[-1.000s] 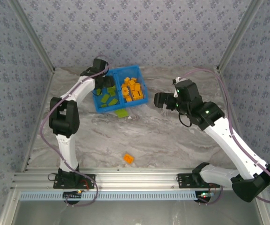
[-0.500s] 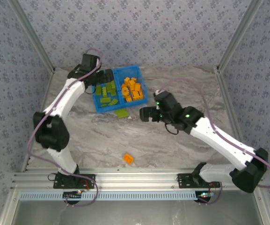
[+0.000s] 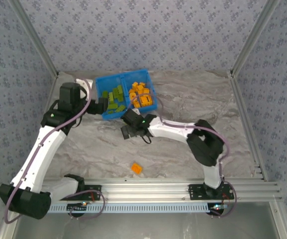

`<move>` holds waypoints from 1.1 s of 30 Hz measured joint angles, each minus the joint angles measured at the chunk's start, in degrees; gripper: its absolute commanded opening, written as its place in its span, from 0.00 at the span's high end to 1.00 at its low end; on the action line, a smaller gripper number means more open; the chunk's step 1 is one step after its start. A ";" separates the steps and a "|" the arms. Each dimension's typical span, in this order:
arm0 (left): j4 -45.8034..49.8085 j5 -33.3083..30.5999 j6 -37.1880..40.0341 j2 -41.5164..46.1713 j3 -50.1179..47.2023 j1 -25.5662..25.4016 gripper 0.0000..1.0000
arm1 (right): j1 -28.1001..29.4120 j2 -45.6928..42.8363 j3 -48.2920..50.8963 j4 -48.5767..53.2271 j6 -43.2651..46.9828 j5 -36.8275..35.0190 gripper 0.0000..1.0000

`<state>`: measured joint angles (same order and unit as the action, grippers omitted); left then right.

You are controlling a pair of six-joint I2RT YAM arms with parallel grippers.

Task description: Sort the legos into containers by color

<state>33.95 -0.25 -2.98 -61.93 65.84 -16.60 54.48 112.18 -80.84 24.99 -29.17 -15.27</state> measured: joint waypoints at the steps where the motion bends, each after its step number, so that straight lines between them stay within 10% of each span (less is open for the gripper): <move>1: -0.15 -0.24 0.35 0.76 -1.57 0.00 0.01 | -0.31 1.86 -1.16 -0.81 0.26 -0.02 0.00; 9: -2.25 -2.84 1.46 5.44 -8.22 0.00 0.01 | -4.09 12.17 -8.92 -4.33 0.94 1.27 0.01; 15: -4.11 -2.82 1.51 5.66 -8.26 0.00 0.01 | -5.35 15.87 -13.57 -5.18 1.75 2.60 0.21; 33: -4.22 -2.78 1.46 5.66 -8.44 0.00 0.01 | -2.62 7.91 -3.10 -5.09 1.11 1.79 0.48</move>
<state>29.74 -3.03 -1.52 -56.27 57.41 -16.60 51.86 120.09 -83.94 19.90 -28.05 -13.47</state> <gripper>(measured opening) 0.993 0.635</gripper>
